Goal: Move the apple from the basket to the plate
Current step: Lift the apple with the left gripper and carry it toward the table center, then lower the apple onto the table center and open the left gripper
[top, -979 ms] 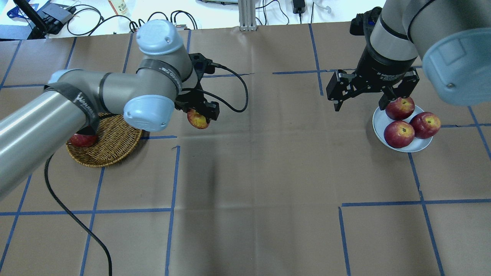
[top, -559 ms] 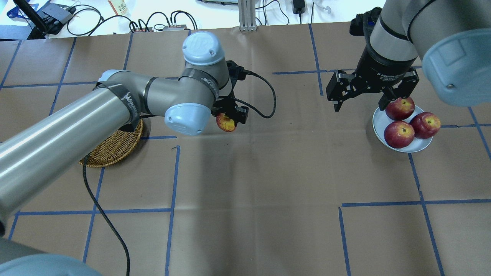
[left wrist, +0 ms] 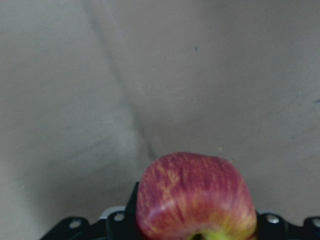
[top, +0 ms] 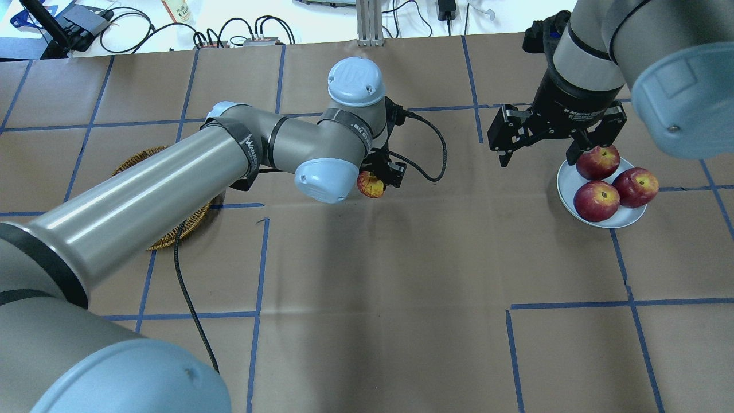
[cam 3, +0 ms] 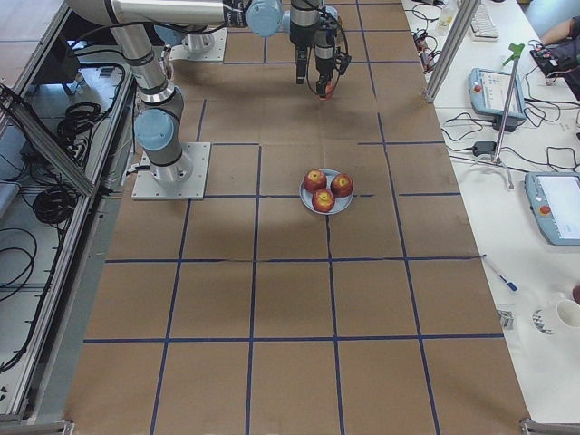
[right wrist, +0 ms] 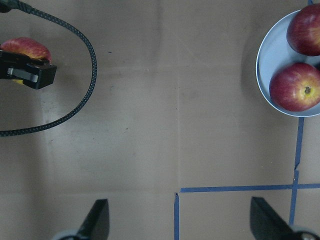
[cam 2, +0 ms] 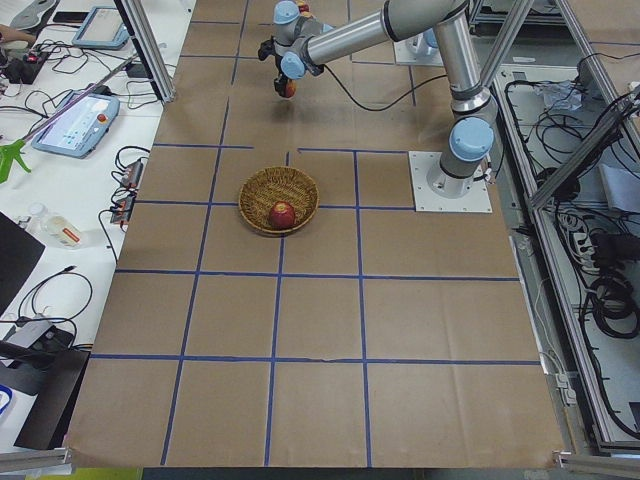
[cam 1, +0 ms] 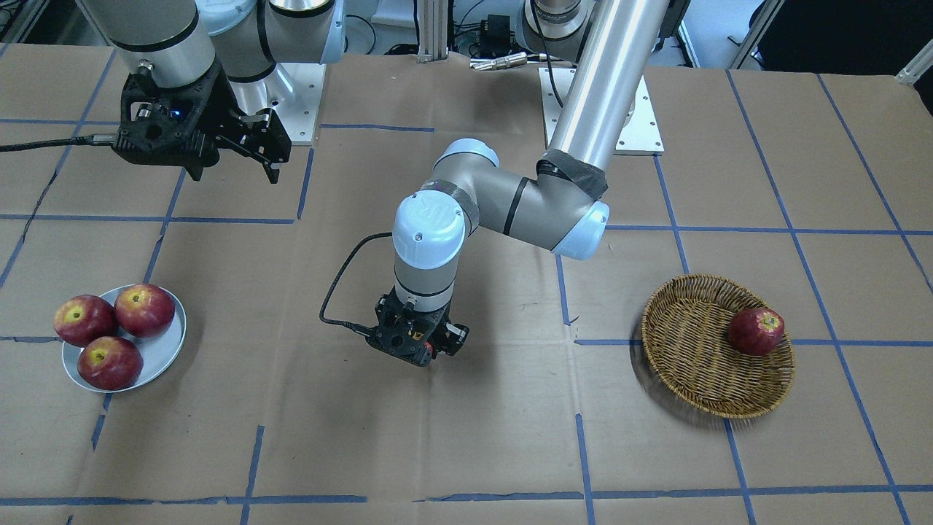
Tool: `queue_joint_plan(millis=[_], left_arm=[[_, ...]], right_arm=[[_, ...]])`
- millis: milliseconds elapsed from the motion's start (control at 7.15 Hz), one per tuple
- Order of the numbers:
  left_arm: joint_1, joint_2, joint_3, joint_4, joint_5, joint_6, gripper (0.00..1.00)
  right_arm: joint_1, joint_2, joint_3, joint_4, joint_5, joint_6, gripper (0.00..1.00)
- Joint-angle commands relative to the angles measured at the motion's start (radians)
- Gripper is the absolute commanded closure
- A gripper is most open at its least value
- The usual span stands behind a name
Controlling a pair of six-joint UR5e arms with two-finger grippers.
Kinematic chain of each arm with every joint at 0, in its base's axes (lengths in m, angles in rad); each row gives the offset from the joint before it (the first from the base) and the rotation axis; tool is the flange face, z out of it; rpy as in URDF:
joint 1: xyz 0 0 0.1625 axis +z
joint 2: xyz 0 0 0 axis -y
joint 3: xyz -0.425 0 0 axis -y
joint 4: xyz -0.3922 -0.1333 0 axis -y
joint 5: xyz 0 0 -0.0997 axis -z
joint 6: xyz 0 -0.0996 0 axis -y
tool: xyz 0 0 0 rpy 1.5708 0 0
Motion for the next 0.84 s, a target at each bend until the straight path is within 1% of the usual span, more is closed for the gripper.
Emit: queue_joint_plan(millis=[0,140,420,559,699], left_arm=[[-0.002,0.003,-0.021,0.02,0.014,0.018,0.51],[0.001,0.003,-0.023,0.022,0.015,0.031,0.46],[0.006,0.003,-0.025,0.019,0.017,0.032,0.45],[0.006,0.003,-0.025,0.019,0.017,0.032,0.42],[0.007,0.002,-0.025,0.019,0.017,0.032,0.4]], right_arm=[[0.0,0.0,0.0,0.0,0.0,0.001,0.0],[0.0,0.0,0.0,0.0,0.0,-0.001,0.0],[-0.001,0.0,0.0,0.0,0.0,0.001,0.0],[-0.001,0.0,0.0,0.0,0.0,0.001,0.0],[-0.001,0.0,0.0,0.001,0.0,0.001,0.0]])
